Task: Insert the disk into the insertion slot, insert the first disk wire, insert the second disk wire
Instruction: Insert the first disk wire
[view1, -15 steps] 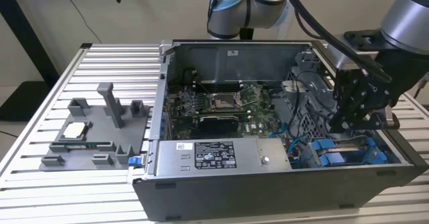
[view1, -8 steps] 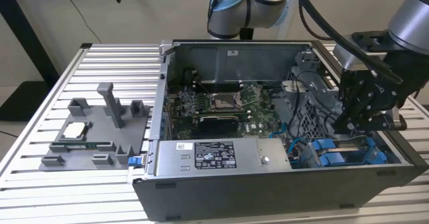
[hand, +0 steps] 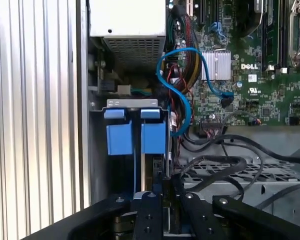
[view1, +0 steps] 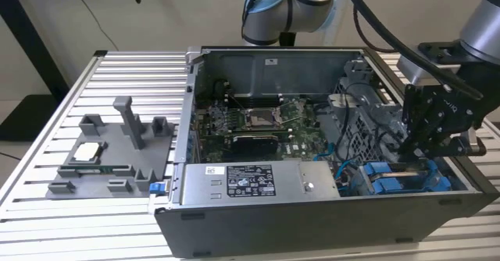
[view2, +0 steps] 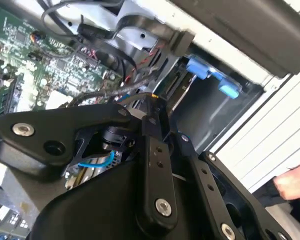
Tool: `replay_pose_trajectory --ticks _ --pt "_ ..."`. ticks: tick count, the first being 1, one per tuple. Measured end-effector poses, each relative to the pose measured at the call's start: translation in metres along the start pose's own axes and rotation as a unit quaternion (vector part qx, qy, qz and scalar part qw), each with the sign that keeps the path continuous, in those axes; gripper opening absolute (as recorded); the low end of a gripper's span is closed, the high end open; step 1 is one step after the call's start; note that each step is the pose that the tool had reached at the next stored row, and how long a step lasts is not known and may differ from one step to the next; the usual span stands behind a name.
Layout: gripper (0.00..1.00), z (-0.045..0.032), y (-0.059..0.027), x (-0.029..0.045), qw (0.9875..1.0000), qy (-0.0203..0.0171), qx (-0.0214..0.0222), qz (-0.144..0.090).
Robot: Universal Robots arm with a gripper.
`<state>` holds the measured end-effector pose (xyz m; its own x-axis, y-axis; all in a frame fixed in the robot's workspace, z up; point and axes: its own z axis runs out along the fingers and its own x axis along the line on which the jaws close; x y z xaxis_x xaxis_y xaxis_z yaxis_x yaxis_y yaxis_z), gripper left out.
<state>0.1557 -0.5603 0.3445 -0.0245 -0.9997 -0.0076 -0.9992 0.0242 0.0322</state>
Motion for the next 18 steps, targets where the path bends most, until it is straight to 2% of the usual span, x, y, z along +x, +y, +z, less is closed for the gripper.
replay_pose_trajectory --ticks 3,7,11,18 --pt "0.19 0.0007 -0.0071 -0.0002 1.0000 0.0014 0.0000 0.000" --pt "0.19 0.0011 -0.0090 -0.0002 1.0000 0.0048 0.0001 0.002" --pt "0.19 0.0025 -0.0094 -0.0002 1.0000 0.0064 0.0002 0.005" --pt "0.19 0.0055 -0.0110 -0.0002 0.9999 0.0064 0.0002 0.008"
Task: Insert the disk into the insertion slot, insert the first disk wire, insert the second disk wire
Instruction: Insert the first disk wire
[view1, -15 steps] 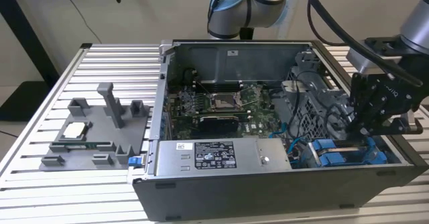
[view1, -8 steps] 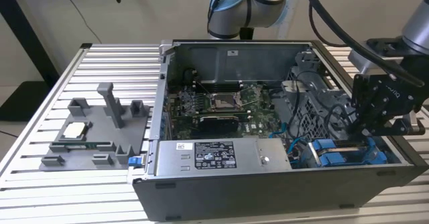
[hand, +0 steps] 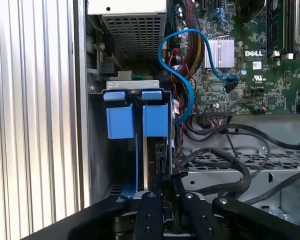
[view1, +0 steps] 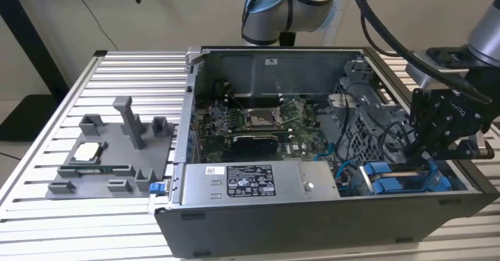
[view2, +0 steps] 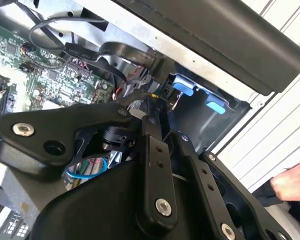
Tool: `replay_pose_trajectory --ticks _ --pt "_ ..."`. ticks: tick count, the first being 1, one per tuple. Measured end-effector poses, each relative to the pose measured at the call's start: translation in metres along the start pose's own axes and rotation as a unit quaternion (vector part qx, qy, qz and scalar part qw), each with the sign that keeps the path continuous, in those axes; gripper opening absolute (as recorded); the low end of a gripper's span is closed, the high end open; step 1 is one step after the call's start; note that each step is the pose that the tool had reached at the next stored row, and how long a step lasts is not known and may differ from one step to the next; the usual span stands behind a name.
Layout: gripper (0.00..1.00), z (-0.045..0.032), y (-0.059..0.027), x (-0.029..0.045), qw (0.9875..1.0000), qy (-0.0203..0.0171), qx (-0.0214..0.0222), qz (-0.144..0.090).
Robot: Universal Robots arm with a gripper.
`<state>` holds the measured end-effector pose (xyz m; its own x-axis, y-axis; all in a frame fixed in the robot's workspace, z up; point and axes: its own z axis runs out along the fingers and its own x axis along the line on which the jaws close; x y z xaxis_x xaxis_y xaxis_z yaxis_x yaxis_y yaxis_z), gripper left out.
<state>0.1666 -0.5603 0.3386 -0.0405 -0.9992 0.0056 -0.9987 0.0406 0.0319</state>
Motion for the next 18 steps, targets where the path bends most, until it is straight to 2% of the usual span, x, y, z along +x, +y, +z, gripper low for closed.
replay_pose_trajectory --ticks 7,8,9,15,18 --pt "0.20 0.0058 -0.0007 0.0000 1.0000 -0.0001 -0.0002 0.002" --pt "0.20 0.0038 -0.0006 -0.0001 1.0000 -0.0005 -0.0010 0.002" --pt "0.27 -0.0007 -0.0004 0.0000 1.0000 -0.0005 -0.0016 0.002" --pt "0.27 -0.0269 0.0005 -0.0009 1.0000 -0.0001 -0.0019 0.002" --pt "0.27 -0.0348 0.0009 -0.0024 1.0000 -0.0001 -0.0019 0.002"
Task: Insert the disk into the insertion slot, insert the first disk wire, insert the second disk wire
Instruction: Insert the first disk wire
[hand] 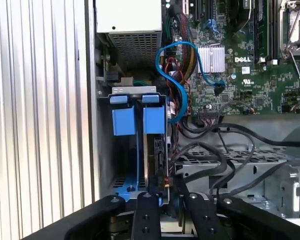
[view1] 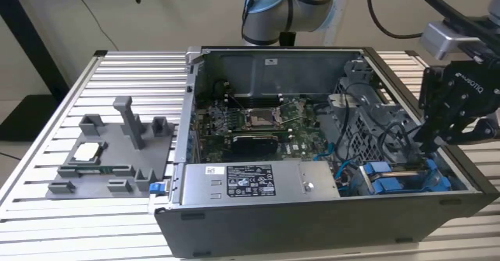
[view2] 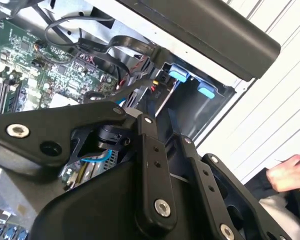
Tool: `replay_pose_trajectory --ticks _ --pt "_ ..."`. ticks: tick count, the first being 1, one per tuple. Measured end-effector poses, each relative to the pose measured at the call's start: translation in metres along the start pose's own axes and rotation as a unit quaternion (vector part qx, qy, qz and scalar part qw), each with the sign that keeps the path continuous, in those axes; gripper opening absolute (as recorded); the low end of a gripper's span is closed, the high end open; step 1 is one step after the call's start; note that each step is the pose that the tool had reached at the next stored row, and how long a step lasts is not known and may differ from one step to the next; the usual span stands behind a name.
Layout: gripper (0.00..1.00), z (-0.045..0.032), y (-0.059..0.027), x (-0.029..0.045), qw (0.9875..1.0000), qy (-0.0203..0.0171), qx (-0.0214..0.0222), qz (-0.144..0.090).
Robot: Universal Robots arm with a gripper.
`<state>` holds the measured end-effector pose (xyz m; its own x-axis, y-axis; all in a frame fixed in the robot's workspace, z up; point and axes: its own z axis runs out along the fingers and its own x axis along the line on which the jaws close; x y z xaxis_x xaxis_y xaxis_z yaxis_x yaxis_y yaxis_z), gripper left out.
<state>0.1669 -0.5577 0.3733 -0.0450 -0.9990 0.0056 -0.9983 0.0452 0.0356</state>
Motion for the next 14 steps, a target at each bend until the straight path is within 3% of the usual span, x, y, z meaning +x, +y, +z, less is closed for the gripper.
replay_pose_trajectory --ticks 5,10,12,14 --pt "0.27 -0.0011 -0.0002 -0.0007 1.0000 -0.0002 0.0000 0.000" --pt "0.27 -0.0015 -0.0074 -0.0031 1.0000 -0.0010 -0.0001 -0.002" --pt "0.27 -0.0016 -0.0097 -0.0039 1.0000 -0.0073 -0.0004 -0.002" --pt "0.27 -0.0016 -0.0119 -0.0043 0.9998 -0.0219 -0.0010 -0.002"
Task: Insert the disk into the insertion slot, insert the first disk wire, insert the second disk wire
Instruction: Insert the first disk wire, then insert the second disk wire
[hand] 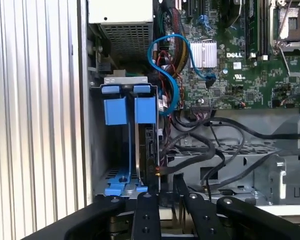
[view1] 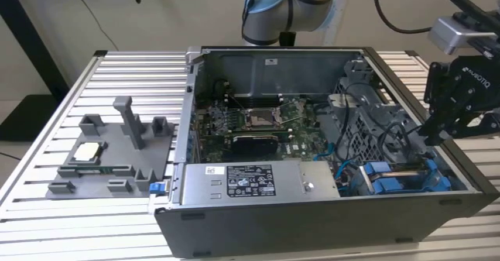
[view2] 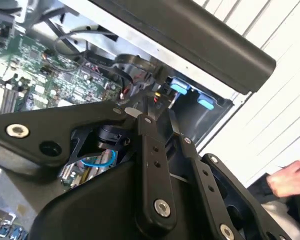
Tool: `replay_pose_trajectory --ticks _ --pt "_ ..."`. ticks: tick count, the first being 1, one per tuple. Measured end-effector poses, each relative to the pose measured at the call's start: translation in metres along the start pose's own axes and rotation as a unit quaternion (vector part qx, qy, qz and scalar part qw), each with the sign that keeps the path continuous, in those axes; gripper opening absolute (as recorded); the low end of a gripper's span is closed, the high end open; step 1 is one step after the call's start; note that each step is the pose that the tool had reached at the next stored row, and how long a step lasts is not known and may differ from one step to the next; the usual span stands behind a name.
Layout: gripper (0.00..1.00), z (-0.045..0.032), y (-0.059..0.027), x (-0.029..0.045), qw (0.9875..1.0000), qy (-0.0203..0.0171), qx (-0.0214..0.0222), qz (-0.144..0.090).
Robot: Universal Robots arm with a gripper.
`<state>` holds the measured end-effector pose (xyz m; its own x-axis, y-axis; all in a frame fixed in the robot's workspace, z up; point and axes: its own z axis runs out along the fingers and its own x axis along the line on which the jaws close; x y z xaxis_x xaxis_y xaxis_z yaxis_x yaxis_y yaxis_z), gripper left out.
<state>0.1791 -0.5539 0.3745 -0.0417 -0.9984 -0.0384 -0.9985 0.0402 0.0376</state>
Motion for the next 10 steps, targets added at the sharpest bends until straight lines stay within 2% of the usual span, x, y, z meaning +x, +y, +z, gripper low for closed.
replay_pose_trajectory --ticks 2,3,5,7,10 --pt "0.27 -0.0001 -0.0040 -0.0002 0.9999 -0.0142 -0.0006 -0.001" --pt "0.27 -0.0003 -0.0078 -0.0003 0.9999 -0.0166 -0.0009 -0.001" --pt "0.27 -0.0005 -0.0150 -0.0006 0.9998 -0.0187 -0.0017 -0.001" --pt "0.27 -0.0006 -0.0188 -0.0008 0.9998 -0.0201 -0.0020 -0.001" --pt "0.27 0.0009 -0.0214 -0.0004 0.9996 -0.0291 -0.0024 -0.001"
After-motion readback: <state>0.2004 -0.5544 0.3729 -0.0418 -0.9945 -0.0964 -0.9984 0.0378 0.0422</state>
